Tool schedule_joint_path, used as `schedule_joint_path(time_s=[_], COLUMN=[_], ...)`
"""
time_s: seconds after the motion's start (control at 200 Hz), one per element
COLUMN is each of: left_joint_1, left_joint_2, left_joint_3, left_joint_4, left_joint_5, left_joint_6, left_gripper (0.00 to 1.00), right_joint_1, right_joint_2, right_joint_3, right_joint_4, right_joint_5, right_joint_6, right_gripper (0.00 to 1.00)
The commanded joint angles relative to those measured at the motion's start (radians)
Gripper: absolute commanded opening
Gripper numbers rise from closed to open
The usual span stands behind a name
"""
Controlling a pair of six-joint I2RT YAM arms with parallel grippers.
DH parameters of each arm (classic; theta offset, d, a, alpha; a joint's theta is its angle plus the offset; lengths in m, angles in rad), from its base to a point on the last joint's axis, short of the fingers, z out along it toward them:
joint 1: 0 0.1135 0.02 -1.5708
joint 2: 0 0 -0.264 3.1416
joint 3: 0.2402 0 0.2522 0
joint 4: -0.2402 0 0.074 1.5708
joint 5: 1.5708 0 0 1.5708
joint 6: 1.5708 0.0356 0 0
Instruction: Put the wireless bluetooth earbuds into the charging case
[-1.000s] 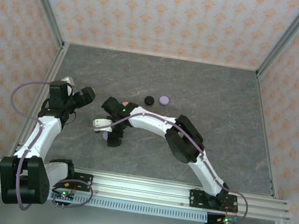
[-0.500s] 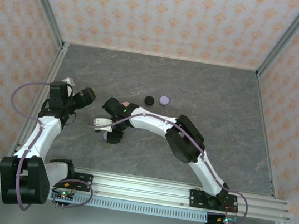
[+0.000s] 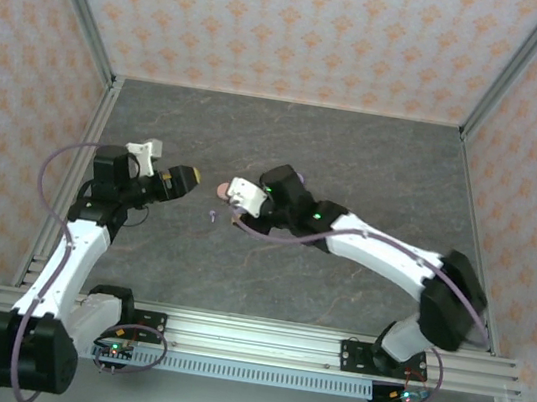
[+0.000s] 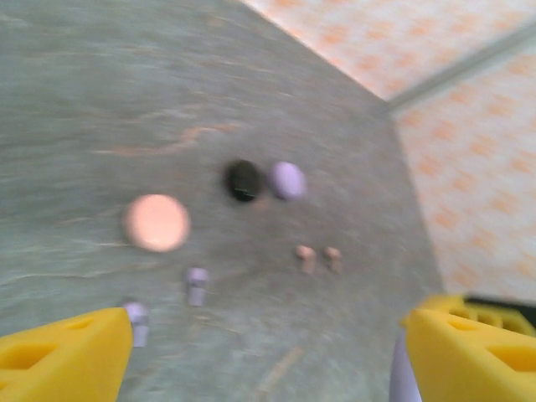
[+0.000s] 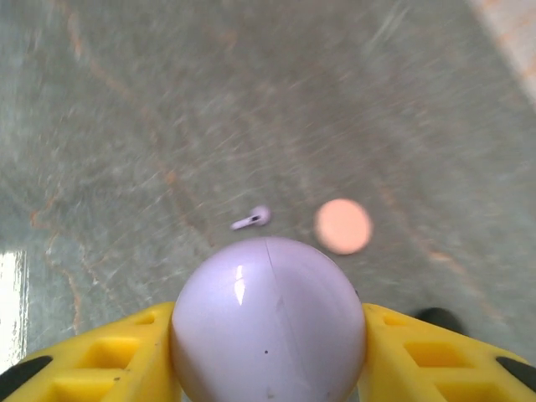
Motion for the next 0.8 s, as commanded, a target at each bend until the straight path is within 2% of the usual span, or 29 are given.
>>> schedule_joint_path(time_s=[0.0, 0.155, 0.355, 0.525, 0.796], left_joint_1=[-0.061, -0.159, -0.287, -0.368, -0.446], left_joint_2=[-0.072, -0.102, -0.055, -0.007, 0.046], left_joint_3=[0.059, 0.097, 0.130, 0.138, 0.145], left_joint_4=[0.015, 0.027, 0.090, 0.163, 0.210], left_joint_5=[0.158, 0.185, 0.158, 0.124, 0.086], left_joint_6=[-0.051, -0.065, -0.109, -0.138, -0.144], left_gripper=[0.86, 0.87, 0.85, 0.78, 0.66], right_joint_1=[0.002, 0.001, 0.002, 0.002, 0.002], right_joint_2=[-0.123, -0.245, -0.281, -0.279, -0.271], right_joint_3=[-0.098, -0.130, -0.106, -0.097, -0.091], right_joint_4=[0.167, 0.186, 0.172, 0.165, 0.157], right_joint_5=[0.079, 0.061, 0.020, -0.005, -0.017], right_joint_6=[0.028, 0.033, 0.034, 0.037, 0.037], right_gripper=[0.50, 0.50, 0.50, 0.50, 0.50])
